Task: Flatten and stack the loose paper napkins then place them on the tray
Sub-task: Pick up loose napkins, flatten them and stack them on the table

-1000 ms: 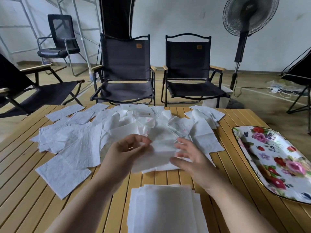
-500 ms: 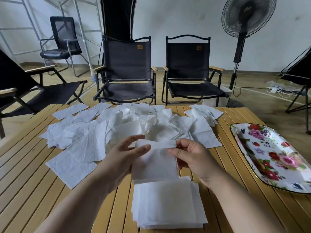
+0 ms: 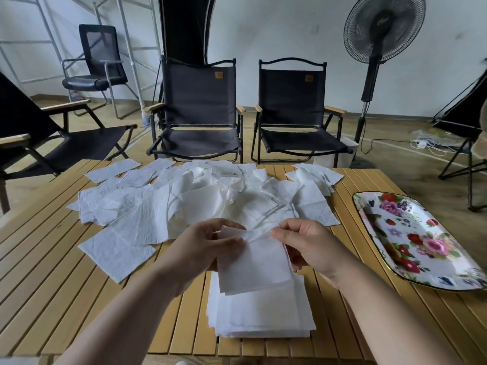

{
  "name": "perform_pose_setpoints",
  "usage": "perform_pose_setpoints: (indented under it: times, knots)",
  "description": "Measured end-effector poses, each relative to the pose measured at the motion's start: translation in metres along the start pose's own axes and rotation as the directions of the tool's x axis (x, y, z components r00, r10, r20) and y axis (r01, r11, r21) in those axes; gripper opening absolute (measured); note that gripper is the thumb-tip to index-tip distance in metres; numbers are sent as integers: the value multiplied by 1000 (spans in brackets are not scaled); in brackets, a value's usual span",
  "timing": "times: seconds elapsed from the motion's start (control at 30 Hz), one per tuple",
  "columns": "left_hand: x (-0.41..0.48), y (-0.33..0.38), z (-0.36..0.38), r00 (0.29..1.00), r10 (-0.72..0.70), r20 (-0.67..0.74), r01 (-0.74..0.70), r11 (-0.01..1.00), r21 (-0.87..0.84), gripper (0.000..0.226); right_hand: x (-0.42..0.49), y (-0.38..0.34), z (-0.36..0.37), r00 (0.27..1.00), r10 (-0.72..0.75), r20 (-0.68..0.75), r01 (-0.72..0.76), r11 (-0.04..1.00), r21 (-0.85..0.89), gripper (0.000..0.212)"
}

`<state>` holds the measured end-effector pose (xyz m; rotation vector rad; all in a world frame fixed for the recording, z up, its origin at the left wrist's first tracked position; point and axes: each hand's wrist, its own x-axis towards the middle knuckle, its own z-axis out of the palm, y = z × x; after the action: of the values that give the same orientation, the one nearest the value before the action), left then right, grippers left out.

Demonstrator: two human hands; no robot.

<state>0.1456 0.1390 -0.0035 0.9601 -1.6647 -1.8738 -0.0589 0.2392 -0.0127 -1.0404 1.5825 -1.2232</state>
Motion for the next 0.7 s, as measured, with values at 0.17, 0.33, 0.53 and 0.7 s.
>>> perform_pose_setpoints:
  times: [0.17,0.33,0.53,0.7]
  knots:
    - [-3,-1,7,998,67,-19,-67,998,19,13,-1,1,3,999,16,41,-14,999,-45,17]
    - [-2,-3,11,985,79,-153,-94,991,-97,18,-3,-1,1,999,35,-2,-35,999,-10,11]
    - [-2,-6,14,996,52,-78,-57,996,-64,20,-3,-1,3,999,17,-50,-18,1000,-16,30]
    - [1,-7,15,990,58,-126,-68,995,-75,8,1,3,1,995,-16,-94,11,999,-48,22]
